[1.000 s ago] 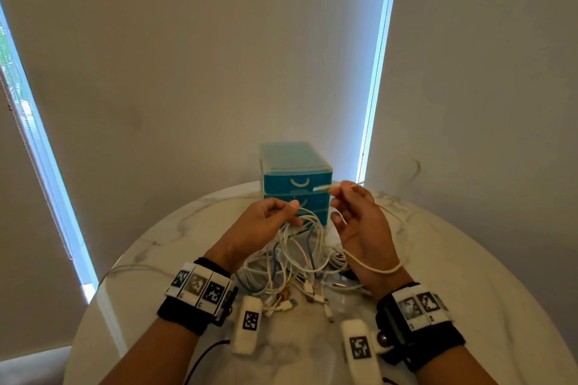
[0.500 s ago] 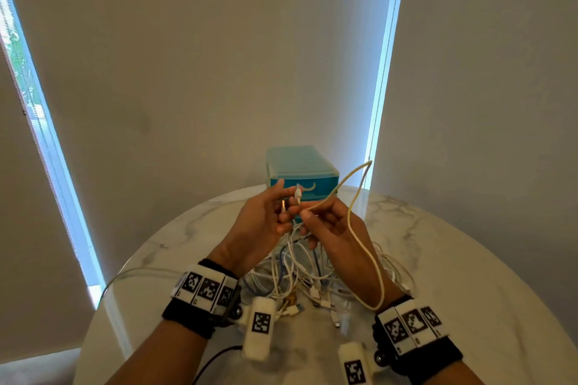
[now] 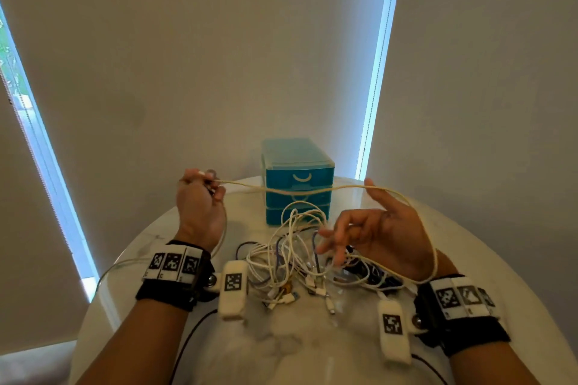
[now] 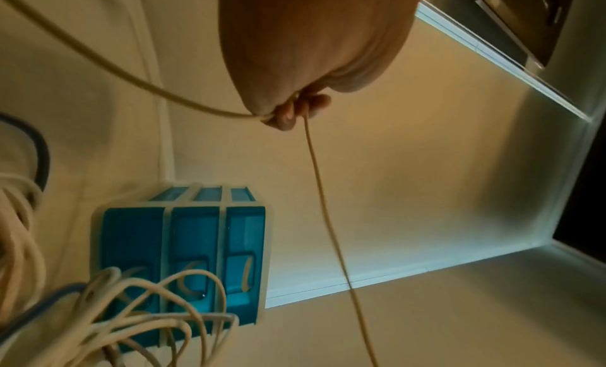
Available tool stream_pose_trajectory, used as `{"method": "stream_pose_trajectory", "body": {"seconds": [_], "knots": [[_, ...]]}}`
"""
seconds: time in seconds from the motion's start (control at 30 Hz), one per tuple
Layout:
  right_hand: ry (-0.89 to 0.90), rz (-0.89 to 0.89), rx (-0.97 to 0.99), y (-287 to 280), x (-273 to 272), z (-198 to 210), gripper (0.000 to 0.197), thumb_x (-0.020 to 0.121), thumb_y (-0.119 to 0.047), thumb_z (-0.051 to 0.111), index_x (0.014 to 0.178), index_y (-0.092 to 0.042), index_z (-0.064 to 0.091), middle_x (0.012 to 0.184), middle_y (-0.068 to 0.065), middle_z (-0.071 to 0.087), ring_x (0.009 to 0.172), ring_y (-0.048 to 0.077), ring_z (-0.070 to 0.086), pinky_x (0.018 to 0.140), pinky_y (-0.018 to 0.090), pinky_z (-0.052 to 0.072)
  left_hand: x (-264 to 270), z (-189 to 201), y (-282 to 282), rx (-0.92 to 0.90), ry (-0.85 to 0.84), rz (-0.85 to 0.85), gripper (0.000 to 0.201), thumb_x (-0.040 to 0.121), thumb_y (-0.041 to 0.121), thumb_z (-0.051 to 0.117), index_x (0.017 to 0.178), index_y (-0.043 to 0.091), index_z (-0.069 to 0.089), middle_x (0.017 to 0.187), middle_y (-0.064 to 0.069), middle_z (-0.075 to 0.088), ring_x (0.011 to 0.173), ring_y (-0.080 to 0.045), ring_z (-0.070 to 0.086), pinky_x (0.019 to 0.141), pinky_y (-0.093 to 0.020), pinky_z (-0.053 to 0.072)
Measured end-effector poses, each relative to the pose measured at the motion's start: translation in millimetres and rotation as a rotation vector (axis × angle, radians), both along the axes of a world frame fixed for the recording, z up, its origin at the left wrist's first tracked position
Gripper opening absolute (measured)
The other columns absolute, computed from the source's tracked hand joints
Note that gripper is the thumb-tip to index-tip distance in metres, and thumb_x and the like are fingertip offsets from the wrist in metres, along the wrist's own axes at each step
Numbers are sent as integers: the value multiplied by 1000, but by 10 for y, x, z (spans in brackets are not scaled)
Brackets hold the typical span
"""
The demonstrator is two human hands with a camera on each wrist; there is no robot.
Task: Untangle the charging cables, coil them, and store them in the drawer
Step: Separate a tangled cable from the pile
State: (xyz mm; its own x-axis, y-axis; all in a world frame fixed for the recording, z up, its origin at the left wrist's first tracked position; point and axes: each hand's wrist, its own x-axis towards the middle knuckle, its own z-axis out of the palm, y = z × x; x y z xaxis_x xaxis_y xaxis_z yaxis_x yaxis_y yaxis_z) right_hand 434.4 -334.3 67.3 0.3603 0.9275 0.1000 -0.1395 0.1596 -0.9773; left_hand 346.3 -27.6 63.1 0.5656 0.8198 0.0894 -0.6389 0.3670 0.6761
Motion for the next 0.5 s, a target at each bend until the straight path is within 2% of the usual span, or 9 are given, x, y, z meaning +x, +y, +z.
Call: {"method": "stream_pose_trajectory", "body": {"seconds": [0.03,0.1,0.13,0.2,0.3,0.33,0.37,0.43,0.5], "knots": [[30,16,2,-30,17,1,90,111,-55,12,89,7,73,71,31,71,99,47,75,118,50,46,0,-17,27,-32,11,38,43,96,-11,25,85,24,47,74,1,54,62,-11,44,59,-25,33],[82,-39,12,-56,87,-26,78,112,-50,21,84,-1,75,47,18,61,66,35,76,100,46,59,10,-33,82,-99,-5,103,46,92,-13,18,86,22,47,73,1,51,60,-12,44,54,-24,33],[128,-51,33,-73,108,-46,74,112,-49,24,85,-3,75,40,12,55,54,29,72,89,43,63,13,-53,121,-128,-17,130,45,91,-13,17,87,21,45,71,1,49,58,-12,43,50,-24,33],[275,-25,140,-111,157,-85,74,116,-52,21,93,-5,74,37,3,52,41,20,63,71,36,63,5,-68,216,-183,-37,161,38,95,-8,19,88,22,42,69,3,46,56,-11,41,49,-24,35],[469,-137,318,-143,184,-114,58,116,-50,34,108,-6,71,41,-2,47,36,12,49,65,29,58,-26,-97,355,-271,-86,137,33,102,1,25,85,24,42,61,7,49,56,-12,44,62,-30,46],[462,-204,346,-124,194,-120,49,116,-43,41,114,-5,70,45,-4,44,38,11,45,67,29,56,-54,-78,357,-290,-147,104,32,103,2,25,84,23,41,59,7,47,54,-13,43,63,-29,48],[420,-282,349,-81,185,-108,39,114,-35,46,120,-3,68,51,-5,40,42,11,42,70,30,55,-77,-51,341,-278,-198,61,33,103,1,26,83,23,41,57,7,44,52,-12,40,58,-27,46],[306,-432,293,28,193,-111,33,112,-24,51,133,-2,64,62,-4,34,48,9,37,75,31,53,-123,48,214,-139,-166,-66,30,105,5,33,84,23,45,56,9,38,47,-10,34,44,-22,32],[191,-521,225,144,183,-136,36,113,-25,51,140,-4,64,68,-2,36,50,10,37,78,34,49,-157,147,-15,116,6,-252,27,112,32,45,90,24,56,57,9,34,44,-7,27,41,-22,18]]}}
